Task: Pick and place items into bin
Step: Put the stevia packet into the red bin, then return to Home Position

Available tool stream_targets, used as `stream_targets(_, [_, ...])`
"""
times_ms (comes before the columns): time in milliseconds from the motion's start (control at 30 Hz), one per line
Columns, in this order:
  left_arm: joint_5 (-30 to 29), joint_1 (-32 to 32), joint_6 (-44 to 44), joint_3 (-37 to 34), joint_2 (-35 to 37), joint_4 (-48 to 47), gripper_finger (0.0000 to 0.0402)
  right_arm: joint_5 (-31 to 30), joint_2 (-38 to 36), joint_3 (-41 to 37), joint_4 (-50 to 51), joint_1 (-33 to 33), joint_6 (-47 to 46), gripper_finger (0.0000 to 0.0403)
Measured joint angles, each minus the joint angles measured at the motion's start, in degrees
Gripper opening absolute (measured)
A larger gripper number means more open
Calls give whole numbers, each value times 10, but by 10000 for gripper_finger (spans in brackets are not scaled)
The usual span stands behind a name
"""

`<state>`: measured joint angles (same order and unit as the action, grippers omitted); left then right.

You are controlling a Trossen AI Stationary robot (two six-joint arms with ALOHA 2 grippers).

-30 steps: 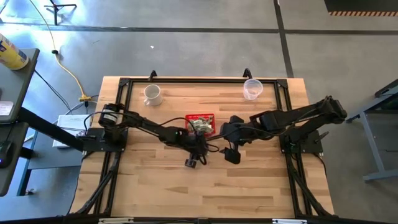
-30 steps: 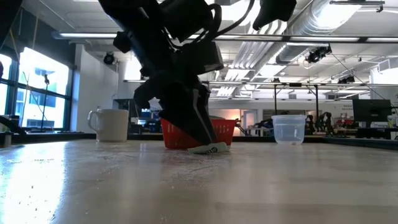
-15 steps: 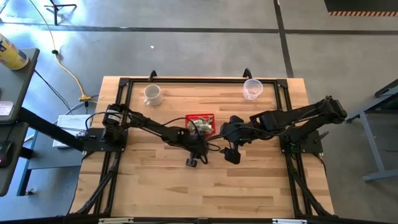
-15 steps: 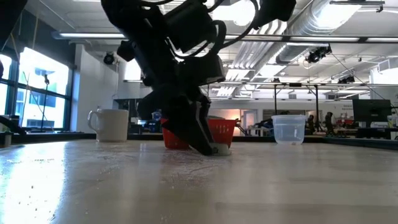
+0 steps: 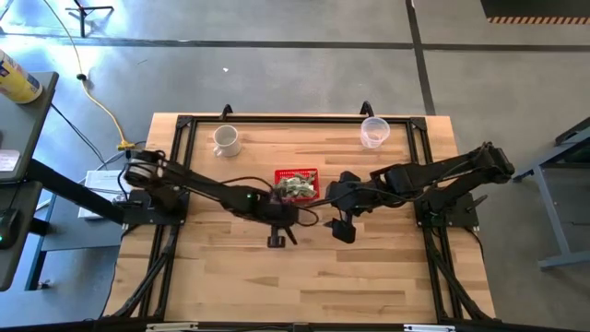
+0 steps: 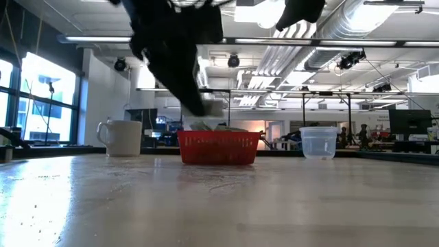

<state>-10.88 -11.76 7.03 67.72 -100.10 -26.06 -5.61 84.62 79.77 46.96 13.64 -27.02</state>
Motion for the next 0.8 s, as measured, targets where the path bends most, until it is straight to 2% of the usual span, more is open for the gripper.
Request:
stream_targets(67, [-44, -14, 3, 30, 14, -48, 26, 0, 0, 0, -2, 0, 0, 339])
stream_targets(200, [-140, -17, -30, 89, 32, -75, 26, 0, 0, 0, -6, 0, 0, 338])
stream_targets(367, [-173, 46, -83, 107, 17, -69, 26, 0, 0, 0, -9, 0, 0, 339])
stream_targets(433, [-143, 77, -83, 105, 11, -81, 26, 0, 0, 0, -10, 0, 0, 340])
stream_targets(567, [-18, 131, -80, 98, -10, -93, 30, 0, 0, 0, -10, 0, 0, 341])
stream_targets(633, [4, 145, -70, 97, -20, -89, 58, 0, 0, 0, -10, 0, 0, 342])
stream_targets(800, [-19, 156, -50, 96, -30, -91, 185, 0, 0, 0, -14, 0, 0, 342])
